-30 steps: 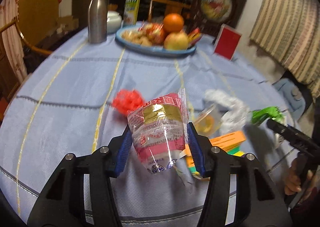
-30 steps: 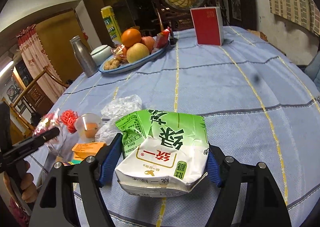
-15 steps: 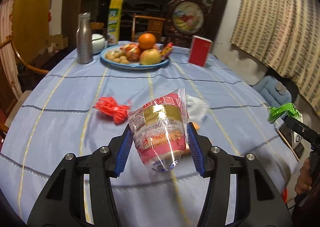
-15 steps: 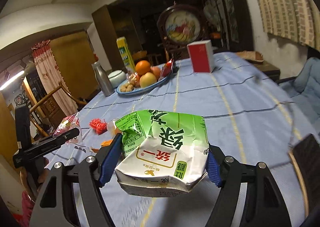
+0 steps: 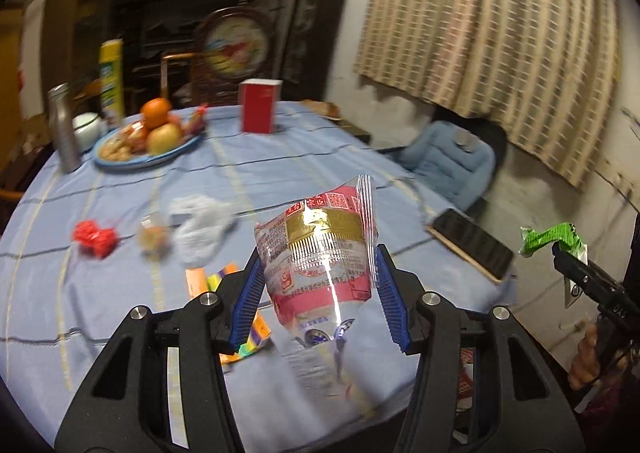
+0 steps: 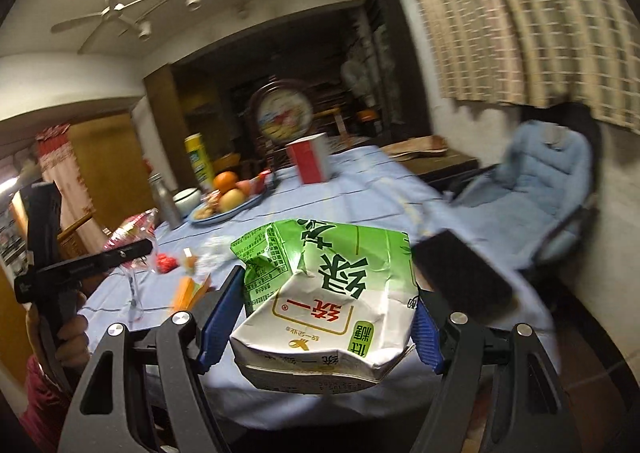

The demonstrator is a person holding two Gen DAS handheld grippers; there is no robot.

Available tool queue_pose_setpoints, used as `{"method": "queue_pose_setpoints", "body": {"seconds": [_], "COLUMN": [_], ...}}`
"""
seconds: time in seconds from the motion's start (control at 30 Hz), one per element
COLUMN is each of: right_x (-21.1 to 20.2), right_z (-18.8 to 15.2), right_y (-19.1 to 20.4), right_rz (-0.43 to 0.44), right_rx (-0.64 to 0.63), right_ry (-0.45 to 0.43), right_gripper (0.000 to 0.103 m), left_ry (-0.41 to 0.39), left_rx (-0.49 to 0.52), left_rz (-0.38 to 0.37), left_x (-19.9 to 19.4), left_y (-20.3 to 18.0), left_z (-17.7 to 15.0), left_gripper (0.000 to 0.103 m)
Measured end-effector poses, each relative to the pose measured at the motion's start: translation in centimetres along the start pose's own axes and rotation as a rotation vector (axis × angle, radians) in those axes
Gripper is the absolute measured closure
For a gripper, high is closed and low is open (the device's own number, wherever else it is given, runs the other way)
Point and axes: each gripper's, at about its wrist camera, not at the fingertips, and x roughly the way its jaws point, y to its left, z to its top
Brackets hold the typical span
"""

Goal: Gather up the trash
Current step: 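Carry the drink pack and snack bag to the red wastebasket and release both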

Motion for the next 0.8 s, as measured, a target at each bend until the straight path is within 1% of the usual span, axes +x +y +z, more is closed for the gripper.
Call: {"method": "queue_pose_setpoints", "body": {"seconds": [0.13, 0.2, 0.4, 0.47, 0.57, 0.63, 0.7, 0.77, 0.8], "right_x": [-2.9, -3.6, -4.5, -3.9, -2.7, -0.8, 1.2, 1.8, 1.3], "right_z": [-1.7, -2.6, -6.2, -8.0, -10.5, -12.5, -14.2, -15.1, -15.3], "right_y": [-4.0, -5.8, -11.8, -13.8, -16.1, -18.0, -19.6, -20.8, -21.6], "right_rz": [-0.088, -0.129, -0.277, -0.332, -0.378, -0.402, -0.458, -0.515, -0.522], "right_rx": [0.039, 0.057, 0.13, 0.155, 0.189, 0.206, 0.204, 0.22, 0.247], "right_ry": [-0.01, -0.001, 0.071, 0.111, 0.172, 0.24, 0.308, 0.324, 0.302], "right_gripper": [0.029, 0.029, 0.029, 0.029, 0.029, 0.029, 0.026, 0.023, 0.021], "left_ry": [0.017, 0.032, 0.101, 0.123, 0.169, 0.201, 0.234, 0.265, 0.285], "left_rx": [0.057, 0.089, 0.167, 0.182, 0.205, 0.224, 0.25, 0.28, 0.303], "left_rz": [-0.057, -0.091, -0.216, -0.25, -0.295, -0.319, -0.337, -0.351, -0.36], "left_x": [1.4, 2.5, 5.9, 7.0, 8.8, 10.0, 11.1, 12.1, 12.8], "left_y": [-4.1, -6.3, -12.8, -14.5, -16.9, -18.5, -20.2, -21.8, -23.0], "left_z": [0.6, 0.7, -0.2, -0.7, -1.6, -2.4, -3.2, -4.0, -4.4], "left_gripper": [0.049, 0.049, 0.049, 0.049, 0.049, 0.049, 0.049, 0.049, 0.049]}}
